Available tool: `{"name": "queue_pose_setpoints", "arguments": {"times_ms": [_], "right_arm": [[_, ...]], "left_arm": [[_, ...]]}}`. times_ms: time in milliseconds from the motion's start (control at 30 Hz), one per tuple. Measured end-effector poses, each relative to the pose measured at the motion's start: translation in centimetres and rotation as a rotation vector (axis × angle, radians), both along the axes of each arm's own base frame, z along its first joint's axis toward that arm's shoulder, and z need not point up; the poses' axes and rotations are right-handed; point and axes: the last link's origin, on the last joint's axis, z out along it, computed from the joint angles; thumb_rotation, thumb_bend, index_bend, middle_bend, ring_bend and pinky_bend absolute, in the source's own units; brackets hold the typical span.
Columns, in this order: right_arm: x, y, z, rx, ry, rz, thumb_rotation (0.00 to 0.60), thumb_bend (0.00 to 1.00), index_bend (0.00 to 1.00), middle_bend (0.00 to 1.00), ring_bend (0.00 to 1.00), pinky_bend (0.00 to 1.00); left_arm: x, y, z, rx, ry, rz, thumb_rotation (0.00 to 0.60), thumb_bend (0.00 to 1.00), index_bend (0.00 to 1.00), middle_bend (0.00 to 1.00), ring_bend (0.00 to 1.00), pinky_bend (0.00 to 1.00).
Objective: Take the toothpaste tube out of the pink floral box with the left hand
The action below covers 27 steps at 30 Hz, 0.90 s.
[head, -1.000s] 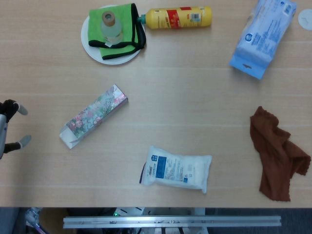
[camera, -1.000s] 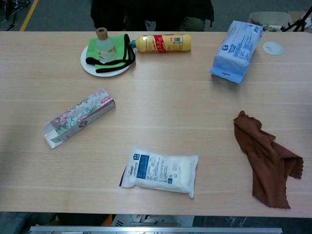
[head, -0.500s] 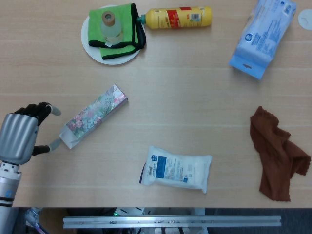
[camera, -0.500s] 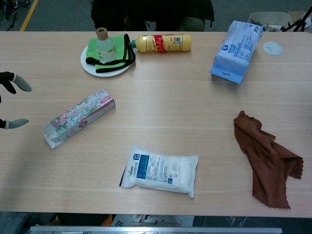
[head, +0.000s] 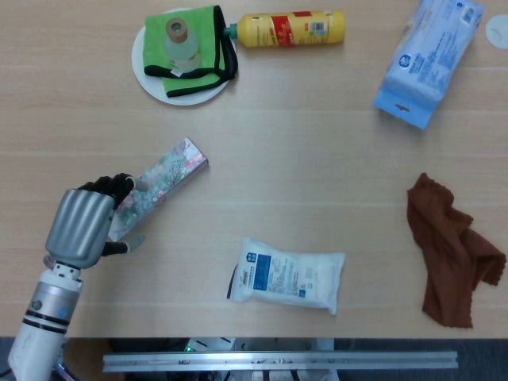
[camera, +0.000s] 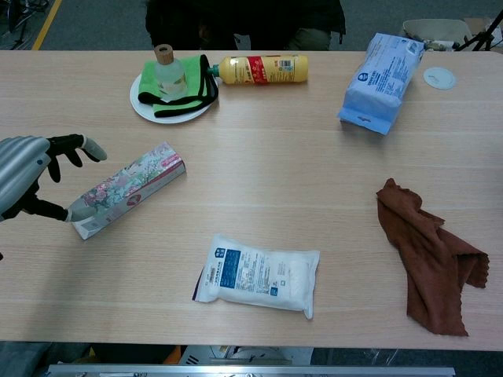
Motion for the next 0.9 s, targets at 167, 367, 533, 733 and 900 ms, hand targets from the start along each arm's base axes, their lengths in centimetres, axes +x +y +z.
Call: {"name": "queue_pose_setpoints", "arguments": {"times_ms": [167, 367, 533, 733, 900], "right_arm": [[-0.4, 0.1, 0.2, -0.009, -0.018, -0.004, 0.600, 0.31, 0.43, 0.40, 0.28, 0.41], [-1.2, 0.3, 0.2, -0.012, -0.032, -0.013, 0.600, 0.31, 0.43, 0.40, 0.28, 0.41], [-1.9, 0.4, 0.1, -0.006, -0.041, -0.024, 0.600, 0.31, 0.43, 0.40, 0.28, 0.41], [-2.3, 0.4, -0.2, 0.004, -0.050, -0.033, 0.600, 0.31, 0.43, 0.40, 0.28, 0.41], [-2.4, 0.5, -0.4, 0.008, -0.062, -0.034, 0.600, 0.31, 0.43, 0.40, 0.28, 0.41]], "left_arm": [[0.7, 0.7, -1.6, 0.008, 0.017, 0.007, 0.600, 0.01, 0.33, 0.35, 0.37, 0.53], [0.8, 2.3, -3.0, 0.044, 0.070, 0.032, 0.600, 0.01, 0.30, 0.32, 0.34, 0.52], [0.4, 3.7, -3.7, 0.080, 0.111, 0.076, 0.575, 0.01, 0.30, 0.31, 0.34, 0.51], [-0.3, 4.7, -4.2, 0.079, 0.160, 0.141, 0.512, 0.01, 0.29, 0.30, 0.33, 0.51], [-0.7, 5.5, -4.7, 0.074, 0.161, 0.199, 0.498, 0.01, 0.29, 0.30, 0.33, 0.51]]}}
